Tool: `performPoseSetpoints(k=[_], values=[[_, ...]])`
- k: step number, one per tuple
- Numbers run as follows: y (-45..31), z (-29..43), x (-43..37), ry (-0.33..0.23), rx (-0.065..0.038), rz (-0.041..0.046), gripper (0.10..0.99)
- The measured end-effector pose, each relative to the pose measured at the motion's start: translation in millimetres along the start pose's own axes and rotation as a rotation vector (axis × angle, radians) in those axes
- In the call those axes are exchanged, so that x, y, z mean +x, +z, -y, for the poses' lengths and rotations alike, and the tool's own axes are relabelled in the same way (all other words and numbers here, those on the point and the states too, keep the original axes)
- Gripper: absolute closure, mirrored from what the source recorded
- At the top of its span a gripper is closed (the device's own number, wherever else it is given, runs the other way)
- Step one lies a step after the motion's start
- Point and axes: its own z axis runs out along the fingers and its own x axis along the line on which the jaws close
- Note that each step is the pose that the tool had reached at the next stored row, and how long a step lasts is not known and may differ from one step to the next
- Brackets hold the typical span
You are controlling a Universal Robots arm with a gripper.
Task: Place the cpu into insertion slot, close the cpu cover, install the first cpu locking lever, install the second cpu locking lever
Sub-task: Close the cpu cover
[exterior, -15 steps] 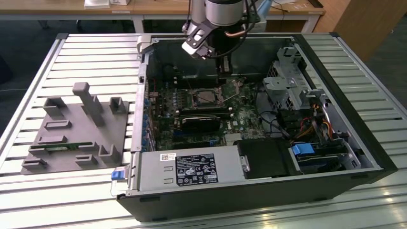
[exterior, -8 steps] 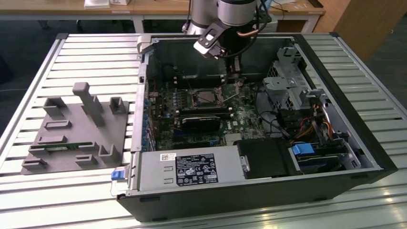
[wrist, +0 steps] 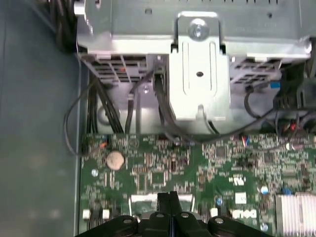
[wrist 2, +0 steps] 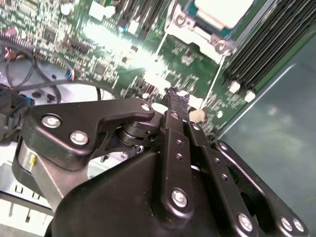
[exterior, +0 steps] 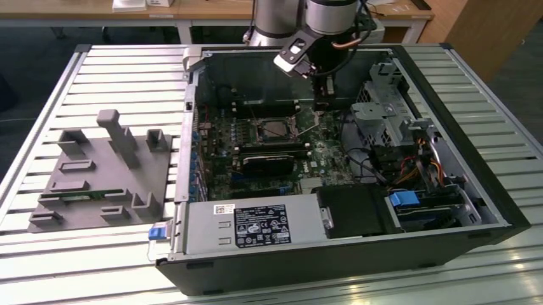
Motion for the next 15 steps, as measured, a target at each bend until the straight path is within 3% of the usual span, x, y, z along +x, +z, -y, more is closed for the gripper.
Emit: performPoseSetpoints(k=[8, 15], values=[[4.1, -16.9, 0.4, 0.0, 0.005, 0.0001, 0.984], [13.4, -20.7, 0.7, 0.0, 0.014, 0.0001, 0.984]])
